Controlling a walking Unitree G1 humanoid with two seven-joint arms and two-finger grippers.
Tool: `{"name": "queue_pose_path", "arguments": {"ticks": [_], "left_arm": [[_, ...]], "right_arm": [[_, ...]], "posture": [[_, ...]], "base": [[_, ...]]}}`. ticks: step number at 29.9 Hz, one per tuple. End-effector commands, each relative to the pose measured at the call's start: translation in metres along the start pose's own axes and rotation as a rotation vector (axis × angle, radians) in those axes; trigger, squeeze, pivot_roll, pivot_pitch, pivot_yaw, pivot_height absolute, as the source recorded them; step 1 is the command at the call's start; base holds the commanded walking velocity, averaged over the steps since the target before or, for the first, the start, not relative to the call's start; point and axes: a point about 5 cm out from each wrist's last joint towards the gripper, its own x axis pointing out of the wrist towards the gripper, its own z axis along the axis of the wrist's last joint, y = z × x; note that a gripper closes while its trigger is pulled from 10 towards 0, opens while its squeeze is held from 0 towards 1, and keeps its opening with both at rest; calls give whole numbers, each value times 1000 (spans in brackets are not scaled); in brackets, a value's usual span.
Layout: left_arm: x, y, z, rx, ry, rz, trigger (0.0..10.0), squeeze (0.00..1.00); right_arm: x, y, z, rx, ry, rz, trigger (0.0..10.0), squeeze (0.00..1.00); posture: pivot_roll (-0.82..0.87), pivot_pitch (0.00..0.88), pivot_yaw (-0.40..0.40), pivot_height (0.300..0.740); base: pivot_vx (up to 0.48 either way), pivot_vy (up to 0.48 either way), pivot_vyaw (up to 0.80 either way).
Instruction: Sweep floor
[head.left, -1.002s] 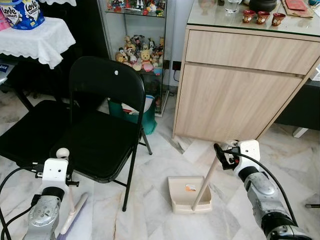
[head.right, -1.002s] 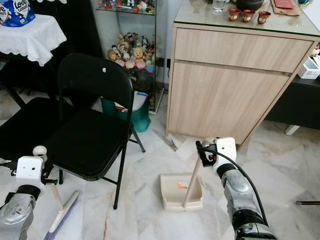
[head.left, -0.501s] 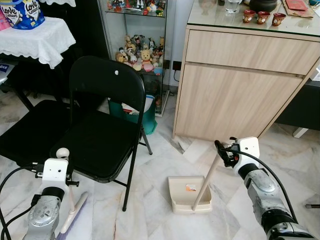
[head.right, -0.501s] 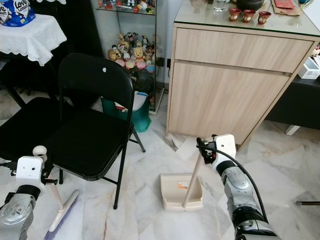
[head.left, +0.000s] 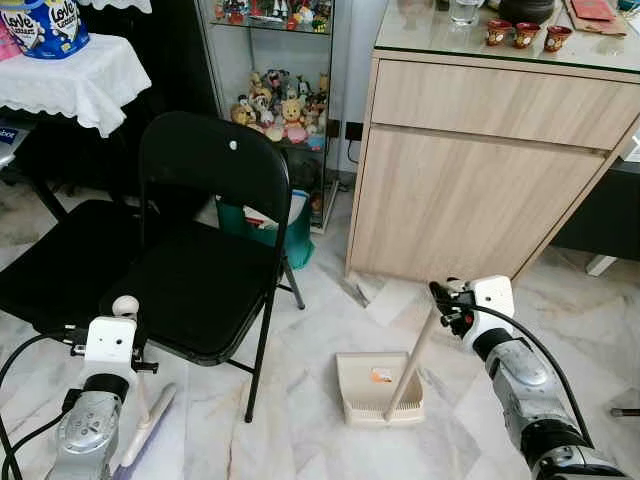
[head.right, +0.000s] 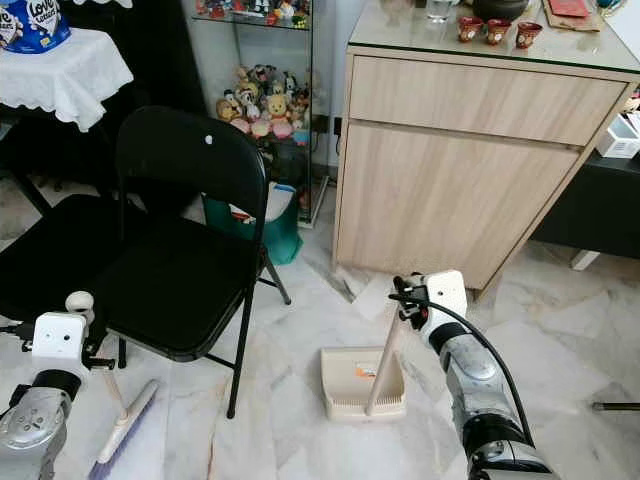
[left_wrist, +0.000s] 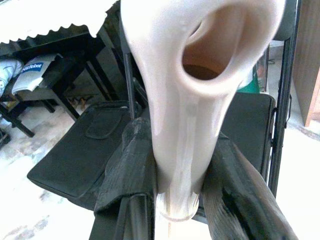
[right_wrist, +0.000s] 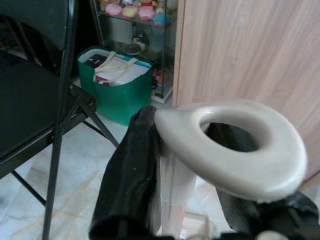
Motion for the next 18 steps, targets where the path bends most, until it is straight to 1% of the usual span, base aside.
{"name": "queue_pose_path", "arguments": {"ticks": [1, 7, 10, 11, 12, 14, 15, 18], "left_arm": [[2, 9, 5, 27, -25, 26, 10000, 0], [2, 10, 6, 28, -29, 27, 10000, 0], [2, 9, 5, 29, -29, 26, 10000, 0], [2, 10, 5, 29, -30, 27, 10000, 0], [2, 10, 5, 29, -30, 27, 10000, 0], [2, 10, 6, 30, -30, 28, 10000, 0], [3, 10, 6, 30, -31, 28, 10000, 0], [3, 10, 6, 29, -32, 28, 10000, 0]], "right_arm": [[-2, 1, -4, 9, 8, 13, 0, 0], [-3, 3, -3, 30, -6, 62, 0, 0], [-5, 3, -3, 55, -20, 91, 0, 0], [-7, 3, -3, 85, -27, 125, 0, 0], [-7, 3, -3, 85, -27, 125, 0, 0], [-11, 3, -4, 112, -29, 177, 0, 0], [-14, 4, -6, 130, -27, 229, 0, 0], [-20, 5, -7, 145, -27, 306, 0, 0]], "posture": [[7, 97, 20, 740], [7, 97, 20, 740], [9, 91, 20, 740], [10, 90, 19, 740], [10, 90, 19, 740], [9, 89, 19, 740], [9, 89, 19, 740], [9, 89, 19, 740]], "base": [[0, 0, 0], [0, 0, 0], [0, 0, 0], [0, 0, 0], [0, 0, 0], [0, 0, 0], [0, 0, 0], [0, 0, 0]]}}
